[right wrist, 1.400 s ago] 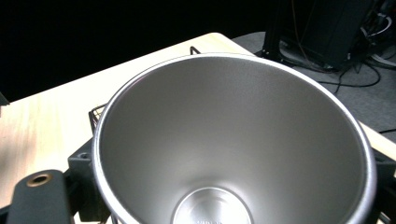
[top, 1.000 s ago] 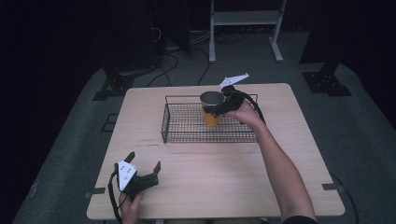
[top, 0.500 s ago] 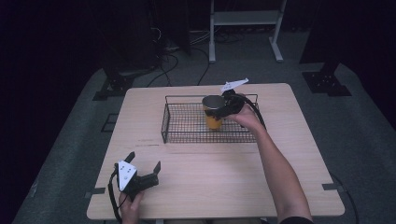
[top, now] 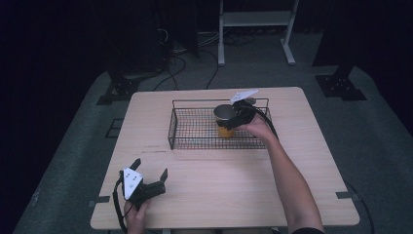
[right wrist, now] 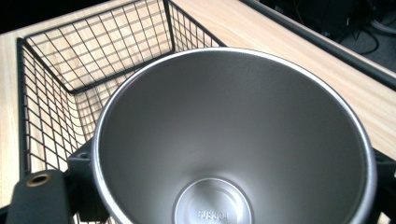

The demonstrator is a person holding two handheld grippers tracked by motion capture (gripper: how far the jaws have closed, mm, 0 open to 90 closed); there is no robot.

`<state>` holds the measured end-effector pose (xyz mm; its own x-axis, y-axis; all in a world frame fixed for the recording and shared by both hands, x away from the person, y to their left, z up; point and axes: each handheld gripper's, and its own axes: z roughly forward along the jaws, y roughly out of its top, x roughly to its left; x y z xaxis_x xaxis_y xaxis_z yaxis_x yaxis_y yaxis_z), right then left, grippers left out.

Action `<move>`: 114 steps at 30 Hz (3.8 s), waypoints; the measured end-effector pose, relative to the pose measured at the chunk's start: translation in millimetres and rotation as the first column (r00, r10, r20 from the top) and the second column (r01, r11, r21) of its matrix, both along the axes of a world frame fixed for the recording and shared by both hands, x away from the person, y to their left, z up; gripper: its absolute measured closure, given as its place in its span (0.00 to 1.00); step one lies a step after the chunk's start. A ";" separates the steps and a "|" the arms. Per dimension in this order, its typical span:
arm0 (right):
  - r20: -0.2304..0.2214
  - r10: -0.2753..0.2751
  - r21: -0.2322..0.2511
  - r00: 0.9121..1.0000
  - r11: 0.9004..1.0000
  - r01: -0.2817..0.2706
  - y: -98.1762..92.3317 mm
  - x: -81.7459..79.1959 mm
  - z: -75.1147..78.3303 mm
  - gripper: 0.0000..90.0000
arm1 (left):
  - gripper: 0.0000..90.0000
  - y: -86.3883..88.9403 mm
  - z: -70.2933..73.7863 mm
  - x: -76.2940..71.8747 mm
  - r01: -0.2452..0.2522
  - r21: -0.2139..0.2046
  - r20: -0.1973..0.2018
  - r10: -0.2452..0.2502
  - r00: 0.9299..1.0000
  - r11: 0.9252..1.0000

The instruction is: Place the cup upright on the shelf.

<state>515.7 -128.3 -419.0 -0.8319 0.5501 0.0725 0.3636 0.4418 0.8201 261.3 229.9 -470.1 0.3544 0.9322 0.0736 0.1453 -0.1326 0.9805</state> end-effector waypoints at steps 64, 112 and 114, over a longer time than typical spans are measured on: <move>0.109 -0.027 0.109 0.994 0.994 0.015 -16.6 -17.6 36.3 0.00 | 0.00 -0.5 0.0 1.2 0.000 0.004 -0.007 0.000 1.000 1.000; 0.098 -0.010 0.134 0.995 0.991 -0.003 -70.5 -64.1 45.5 0.00 | 0.00 -1.9 -0.3 0.2 -0.004 0.015 -0.003 0.004 1.000 1.000; 0.090 -0.006 0.126 0.996 0.992 -0.006 -72.4 -65.4 44.2 0.00 | 0.00 -2.0 -0.3 0.1 -0.004 0.016 -0.003 0.004 1.000 1.000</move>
